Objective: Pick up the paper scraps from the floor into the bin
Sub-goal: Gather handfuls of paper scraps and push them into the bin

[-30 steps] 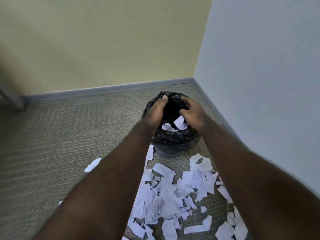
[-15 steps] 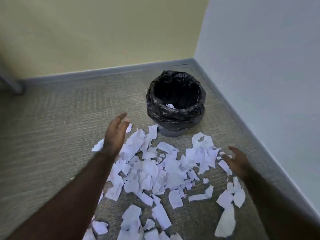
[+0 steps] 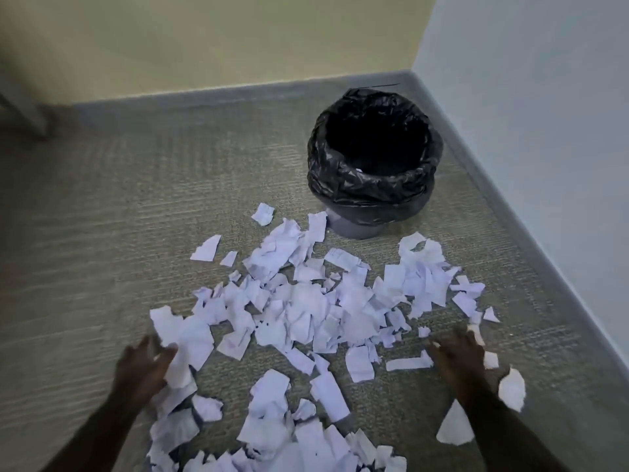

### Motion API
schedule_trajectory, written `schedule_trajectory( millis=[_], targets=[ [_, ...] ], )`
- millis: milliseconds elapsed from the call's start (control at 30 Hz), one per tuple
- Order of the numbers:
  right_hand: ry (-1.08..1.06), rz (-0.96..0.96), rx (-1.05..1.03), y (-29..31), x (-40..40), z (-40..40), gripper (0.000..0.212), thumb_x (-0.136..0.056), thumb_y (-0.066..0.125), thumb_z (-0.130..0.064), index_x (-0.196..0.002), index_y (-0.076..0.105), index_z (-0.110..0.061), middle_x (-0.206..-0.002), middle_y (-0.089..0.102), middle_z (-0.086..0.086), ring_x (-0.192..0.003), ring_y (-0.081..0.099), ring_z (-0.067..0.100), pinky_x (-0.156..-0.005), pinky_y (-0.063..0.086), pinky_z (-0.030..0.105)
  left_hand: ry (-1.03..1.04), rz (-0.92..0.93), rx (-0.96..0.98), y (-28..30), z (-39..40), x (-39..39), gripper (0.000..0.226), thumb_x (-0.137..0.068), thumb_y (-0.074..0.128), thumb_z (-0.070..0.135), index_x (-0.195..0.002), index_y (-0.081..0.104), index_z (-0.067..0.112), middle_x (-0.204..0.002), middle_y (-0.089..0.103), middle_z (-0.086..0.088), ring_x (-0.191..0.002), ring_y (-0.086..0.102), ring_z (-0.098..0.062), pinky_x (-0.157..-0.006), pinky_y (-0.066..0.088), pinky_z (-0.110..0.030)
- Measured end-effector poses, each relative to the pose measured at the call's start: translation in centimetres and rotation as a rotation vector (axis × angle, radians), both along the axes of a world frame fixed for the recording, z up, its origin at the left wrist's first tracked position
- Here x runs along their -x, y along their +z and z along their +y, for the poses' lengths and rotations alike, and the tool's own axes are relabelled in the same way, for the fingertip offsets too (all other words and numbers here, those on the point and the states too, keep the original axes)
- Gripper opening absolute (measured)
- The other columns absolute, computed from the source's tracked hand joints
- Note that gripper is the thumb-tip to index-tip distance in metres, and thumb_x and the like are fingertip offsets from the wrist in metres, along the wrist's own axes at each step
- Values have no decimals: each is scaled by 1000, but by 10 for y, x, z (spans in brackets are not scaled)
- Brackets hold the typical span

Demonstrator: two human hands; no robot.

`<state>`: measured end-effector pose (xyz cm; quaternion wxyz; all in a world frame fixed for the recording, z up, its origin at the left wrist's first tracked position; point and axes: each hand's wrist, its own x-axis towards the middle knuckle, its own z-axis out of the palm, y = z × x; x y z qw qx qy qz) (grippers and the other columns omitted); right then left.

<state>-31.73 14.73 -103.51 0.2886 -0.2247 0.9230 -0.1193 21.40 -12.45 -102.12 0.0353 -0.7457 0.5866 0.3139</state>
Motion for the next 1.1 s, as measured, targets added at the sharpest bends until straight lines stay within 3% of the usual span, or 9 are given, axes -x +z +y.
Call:
schedule_trajectory(
  millis=[133,233,400,500,633,767,900,1000,1100],
  targets=[
    [-12,-32,119,46,-51,-20,84,-87,68,-47,-153,27,-15,-163,15,9,-150,10,28,-121,13,49,61,138,43,25,23,30,71,-89,66,44,-146,42,8,-151,37,-28,-140,35,-42,-116,28,-51],
    [43,-78,169,49,-65,-35,89,-84,71,-47,-154,23,-19,-164,11,7,-151,8,25,-121,17,48,20,172,38,27,25,51,77,-91,64,42,-153,29,13,-162,18,-20,-151,13,-33,-122,14,-46],
    [118,-180,268,45,-92,-65,97,-76,75,-54,-153,19,-31,-164,8,-2,-151,8,20,-120,22,48,-34,243,40,25,30,84,80,-92,61,42,-156,21,15,-165,3,-16,-152,2,-30,-122,10,-46],
    [145,-279,340,45,-108,-83,106,-66,78,-62,-150,17,-42,-162,10,-6,-149,16,22,-116,33,46,-146,250,47,24,30,106,78,-91,61,46,-152,27,11,-164,6,-18,-152,3,-31,-121,13,-46],
    [254,-253,317,46,-131,-105,108,-69,77,-60,-154,15,-34,-163,10,0,-149,15,23,-118,28,44,-279,318,62,25,34,141,68,-89,63,48,-140,43,8,-163,8,-20,-152,4,-31,-121,16,-46],
    [333,-274,327,40,-149,-119,109,-70,77,-58,-155,15,-29,-163,12,2,-150,11,21,-121,19,43,-410,372,1,27,44,173,81,-92,49,61,-156,17,23,-165,1,-9,-153,-5,-27,-122,10,-44],
    [353,-257,386,37,-167,-124,108,-67,80,-51,-154,22,-23,-158,25,4,-147,20,20,-120,21,38,-389,576,-17,36,59,200,66,-92,46,56,-147,36,22,-160,27,-2,-150,20,-21,-120,24,-37],
    [365,-311,499,47,-177,-129,92,-65,78,-43,-146,39,-20,-142,46,-4,-133,42,14,-112,35,37,-325,714,-79,39,68,211,59,-92,44,50,-146,36,30,-155,37,2,-145,31,-15,-119,29,-38],
    [389,-385,669,58,-186,-134,58,-77,76,-21,-128,52,-32,-126,61,-9,-122,55,4,-106,45,32,-241,856,-153,50,76,226,39,-102,40,30,-140,34,33,-138,50,15,-135,43,-6,-107,34,-11]
  ],
)
